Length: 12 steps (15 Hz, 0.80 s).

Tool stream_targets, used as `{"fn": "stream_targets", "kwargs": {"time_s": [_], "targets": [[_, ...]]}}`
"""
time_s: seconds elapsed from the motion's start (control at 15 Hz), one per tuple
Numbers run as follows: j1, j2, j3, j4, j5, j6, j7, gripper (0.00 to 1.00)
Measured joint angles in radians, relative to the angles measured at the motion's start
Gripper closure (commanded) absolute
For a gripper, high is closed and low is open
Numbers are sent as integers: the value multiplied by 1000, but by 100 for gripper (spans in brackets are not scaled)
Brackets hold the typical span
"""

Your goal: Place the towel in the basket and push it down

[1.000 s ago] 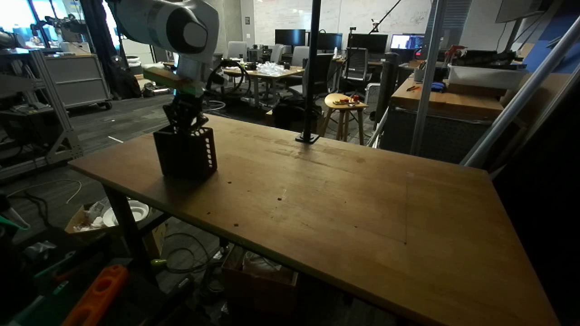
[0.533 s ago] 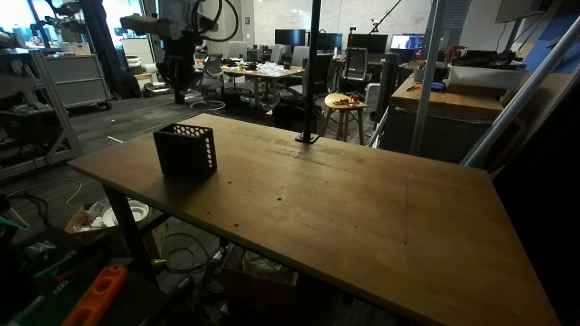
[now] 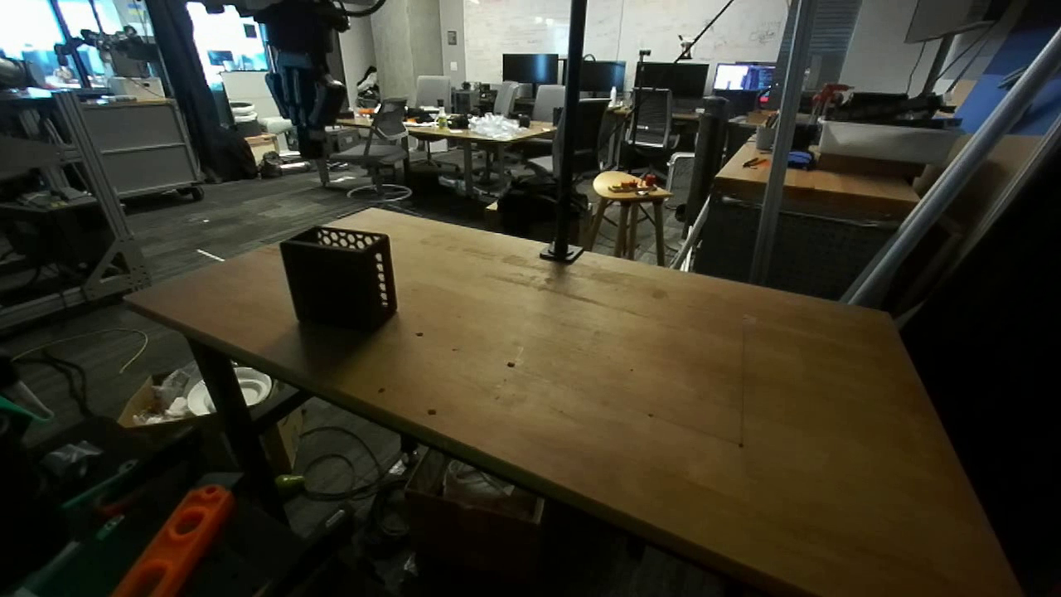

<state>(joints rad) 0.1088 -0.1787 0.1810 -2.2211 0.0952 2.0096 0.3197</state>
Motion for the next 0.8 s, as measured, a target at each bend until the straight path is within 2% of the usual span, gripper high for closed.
{"fn": "stream_targets", "kwargs": {"time_s": [0.07,0.13,0.8], "targets": [[0,5,0,0,0,0,0,73],[0,13,-1,0,0,0,-1,71],[0,20,-2,0,0,0,-1,71]]}}
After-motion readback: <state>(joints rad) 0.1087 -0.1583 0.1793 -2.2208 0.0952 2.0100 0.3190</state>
